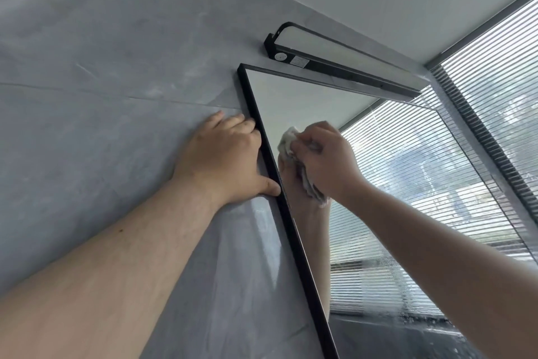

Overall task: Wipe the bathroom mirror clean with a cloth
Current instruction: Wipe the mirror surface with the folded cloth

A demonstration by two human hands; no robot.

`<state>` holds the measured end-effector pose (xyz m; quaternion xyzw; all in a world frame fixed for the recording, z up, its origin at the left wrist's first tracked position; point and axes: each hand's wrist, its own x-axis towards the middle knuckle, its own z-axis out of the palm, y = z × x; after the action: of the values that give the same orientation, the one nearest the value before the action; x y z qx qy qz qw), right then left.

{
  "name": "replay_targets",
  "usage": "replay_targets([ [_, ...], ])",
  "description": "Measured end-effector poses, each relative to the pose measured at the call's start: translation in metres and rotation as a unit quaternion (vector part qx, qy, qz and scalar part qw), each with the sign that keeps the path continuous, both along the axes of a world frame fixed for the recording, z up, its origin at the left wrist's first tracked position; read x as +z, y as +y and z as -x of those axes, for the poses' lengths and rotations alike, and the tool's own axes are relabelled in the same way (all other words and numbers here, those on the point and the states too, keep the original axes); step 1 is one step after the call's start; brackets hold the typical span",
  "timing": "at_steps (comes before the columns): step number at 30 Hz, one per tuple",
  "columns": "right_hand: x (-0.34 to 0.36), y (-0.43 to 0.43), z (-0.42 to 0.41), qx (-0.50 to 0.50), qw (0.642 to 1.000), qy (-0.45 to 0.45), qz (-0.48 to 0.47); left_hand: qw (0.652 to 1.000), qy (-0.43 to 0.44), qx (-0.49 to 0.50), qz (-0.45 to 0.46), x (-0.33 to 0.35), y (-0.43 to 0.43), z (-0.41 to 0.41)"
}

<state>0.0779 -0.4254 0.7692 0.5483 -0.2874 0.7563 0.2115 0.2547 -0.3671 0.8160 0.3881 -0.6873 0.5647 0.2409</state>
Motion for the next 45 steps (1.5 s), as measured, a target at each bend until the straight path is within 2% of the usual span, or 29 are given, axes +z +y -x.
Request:
replay_targets([
  [4,-0.049,0.004,-0.013,0.029,0.995,0.086,0.046,1.0,-0.003,0.0,0.006,-0.001,0.0,0.0],
  [7,-0.079,0.008,-0.008,0.045,0.993,0.105,0.03,1.0,-0.005,0.008,0.011,-0.001,-0.001,0.0],
  [11,-0.1,0.015,-0.005,0.006,0.993,0.114,0.018,1.0,-0.006,0.013,0.015,-0.001,-0.001,0.0],
  [19,-0.068,0.006,-0.012,0.018,0.996,0.084,0.039,1.0,-0.011,0.015,0.017,-0.001,-0.001,0.0],
  [27,0.006,0.018,-0.021,0.004,0.999,0.05,-0.01,1.0,-0.007,-0.003,0.007,-0.004,0.003,-0.001],
  [32,-0.024,0.015,-0.021,0.018,0.999,0.05,0.0,1.0,-0.02,0.02,0.006,-0.005,0.004,0.0],
  [35,-0.059,0.011,-0.021,-0.015,0.997,0.074,0.029,1.0,-0.019,0.022,0.009,-0.005,0.004,-0.001],
  [38,-0.066,0.005,-0.015,-0.033,0.994,0.088,0.047,0.999,-0.018,0.024,0.014,-0.005,0.004,-0.001],
  [40,-0.057,0.001,-0.009,-0.029,0.998,0.046,0.031,0.999,-0.021,0.03,0.013,-0.006,0.004,-0.001],
  [43,-0.046,-0.009,0.018,0.004,0.996,-0.089,-0.016,0.999,-0.026,0.035,0.016,-0.005,0.004,-0.001],
  [45,-0.049,-0.02,0.047,-0.02,0.987,-0.145,-0.058,0.999,-0.024,0.033,0.015,-0.004,0.002,-0.001],
])
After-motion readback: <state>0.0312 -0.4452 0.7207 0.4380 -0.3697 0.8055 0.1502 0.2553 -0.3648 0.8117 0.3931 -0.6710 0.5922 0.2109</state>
